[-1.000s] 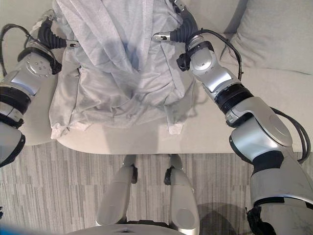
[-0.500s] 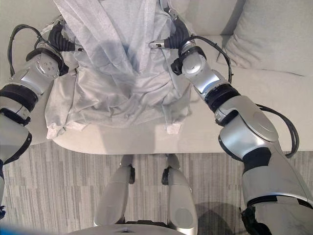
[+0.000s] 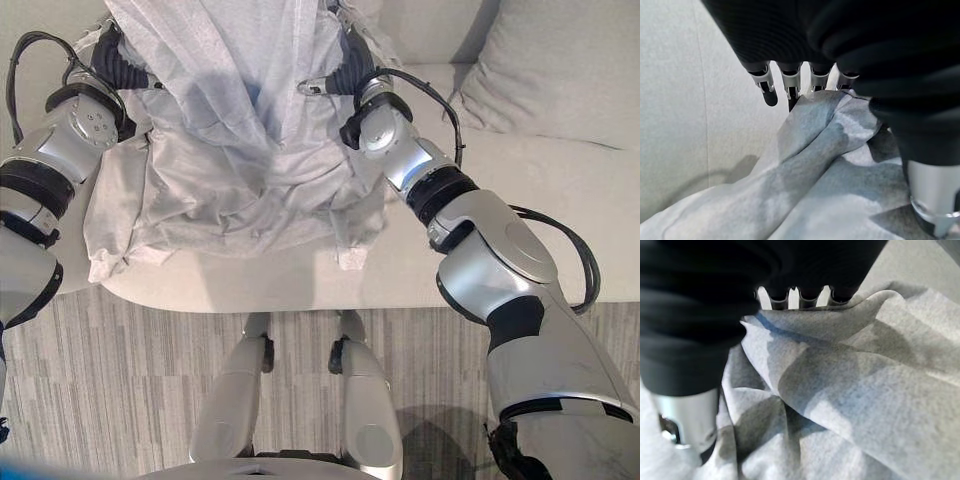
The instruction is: Hang the clothes on the sofa on the clothes rack.
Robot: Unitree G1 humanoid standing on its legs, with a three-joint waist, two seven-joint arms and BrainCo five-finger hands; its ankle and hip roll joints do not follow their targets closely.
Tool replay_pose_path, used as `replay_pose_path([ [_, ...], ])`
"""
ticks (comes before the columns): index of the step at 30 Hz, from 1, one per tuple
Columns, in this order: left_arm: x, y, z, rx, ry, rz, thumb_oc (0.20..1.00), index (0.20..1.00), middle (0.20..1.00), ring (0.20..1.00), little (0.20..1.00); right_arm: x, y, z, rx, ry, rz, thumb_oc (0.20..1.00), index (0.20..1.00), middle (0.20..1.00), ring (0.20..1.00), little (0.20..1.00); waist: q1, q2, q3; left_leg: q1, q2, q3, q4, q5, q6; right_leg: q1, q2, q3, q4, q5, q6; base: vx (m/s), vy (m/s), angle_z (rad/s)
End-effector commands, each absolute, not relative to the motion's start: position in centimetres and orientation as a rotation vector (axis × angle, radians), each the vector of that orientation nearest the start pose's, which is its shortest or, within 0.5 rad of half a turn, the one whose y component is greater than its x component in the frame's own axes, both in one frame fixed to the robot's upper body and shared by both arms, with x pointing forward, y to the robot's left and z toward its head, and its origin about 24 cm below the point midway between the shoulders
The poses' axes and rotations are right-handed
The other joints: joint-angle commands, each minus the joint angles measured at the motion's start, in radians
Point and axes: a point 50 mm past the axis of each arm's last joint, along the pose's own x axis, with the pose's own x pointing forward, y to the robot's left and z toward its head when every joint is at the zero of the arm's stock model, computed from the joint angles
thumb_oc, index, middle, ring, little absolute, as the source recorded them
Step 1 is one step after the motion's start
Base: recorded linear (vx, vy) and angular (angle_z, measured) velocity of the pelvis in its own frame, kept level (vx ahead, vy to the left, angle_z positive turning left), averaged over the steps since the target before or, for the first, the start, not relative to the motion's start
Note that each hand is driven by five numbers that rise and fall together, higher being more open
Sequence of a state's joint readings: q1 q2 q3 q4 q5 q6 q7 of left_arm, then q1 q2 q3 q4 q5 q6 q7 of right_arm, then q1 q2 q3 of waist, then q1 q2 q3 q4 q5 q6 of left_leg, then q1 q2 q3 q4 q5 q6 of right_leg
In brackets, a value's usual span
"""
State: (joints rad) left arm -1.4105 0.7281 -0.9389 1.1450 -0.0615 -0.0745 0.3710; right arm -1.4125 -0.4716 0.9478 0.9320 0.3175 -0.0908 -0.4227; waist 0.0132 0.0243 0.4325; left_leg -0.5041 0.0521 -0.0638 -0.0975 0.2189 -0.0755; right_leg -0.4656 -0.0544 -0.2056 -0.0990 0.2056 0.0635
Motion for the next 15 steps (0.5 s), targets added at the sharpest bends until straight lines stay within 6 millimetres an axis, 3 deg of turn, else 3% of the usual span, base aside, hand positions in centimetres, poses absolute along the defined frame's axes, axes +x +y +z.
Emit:
replay_pose_path([
  [1,40.2,23.0,35.7,1.166,-0.523,0.585,1.0,1.0,1.0,1.0,1.0,41.0,-7.4,31.0,-0.787,-0.647,-0.077,0.2,0.2,0.2,0.2,0.2,0.008,-0.067,0.046,0.021,-0.058,0.027,0.01,-0.045,-0.009,-0.022,-0.056,0.063,0.012,0.029,0.138,0.0,0.0,0.0],
  [2,40.2,22.8,35.8,1.166,-0.533,0.595,1.0,1.0,1.0,1.0,1.0,40.9,-7.0,30.9,-0.781,-0.651,-0.076,0.2,0.2,0.2,0.2,0.2,0.008,-0.068,0.047,0.021,-0.058,0.026,0.01,-0.045,-0.009,-0.022,-0.055,0.064,0.012,0.028,0.138,0.0,0.0,0.0],
  [3,40.2,22.6,35.9,1.158,-0.54,0.602,0.573,0.573,0.573,0.573,0.573,40.8,-6.5,30.8,-0.776,-0.658,-0.069,0.2,0.2,0.2,0.2,0.2,0.006,-0.069,0.046,0.022,-0.057,0.026,0.01,-0.045,-0.009,-0.021,-0.055,0.064,0.012,0.027,0.137,0.0,0.0,0.0],
  [5,40.2,22.3,36.1,1.143,-0.555,0.616,0.391,0.391,0.391,0.391,0.391,40.7,-5.9,30.6,-0.766,-0.669,-0.059,0.2,0.2,0.2,0.2,0.2,0.005,-0.072,0.045,0.024,-0.058,0.025,0.01,-0.047,-0.008,-0.02,-0.055,0.065,0.012,0.026,0.137,0.0,0.0,0.0],
  [6,40.2,22.2,36.1,1.138,-0.564,0.624,0.2,0.2,0.2,0.2,0.2,40.6,-5.6,30.5,-0.761,-0.674,-0.054,0.2,0.2,0.2,0.2,0.2,0.004,-0.072,0.045,0.026,-0.058,0.025,0.01,-0.048,-0.008,-0.019,-0.055,0.065,0.012,0.026,0.136,0.0,0.0,0.0],
  [15,40.0,20.9,36.7,1.066,-0.633,0.643,0.2,0.2,0.2,0.2,0.2,39.6,-4.5,31.2,-0.684,-0.751,-0.05,0.2,0.2,0.2,0.2,0.2,0.001,-0.074,0.039,0.042,-0.059,0.027,0.01,-0.056,-0.007,-0.004,-0.056,0.069,0.012,0.02,0.137,0.0,0.0,0.0],
])
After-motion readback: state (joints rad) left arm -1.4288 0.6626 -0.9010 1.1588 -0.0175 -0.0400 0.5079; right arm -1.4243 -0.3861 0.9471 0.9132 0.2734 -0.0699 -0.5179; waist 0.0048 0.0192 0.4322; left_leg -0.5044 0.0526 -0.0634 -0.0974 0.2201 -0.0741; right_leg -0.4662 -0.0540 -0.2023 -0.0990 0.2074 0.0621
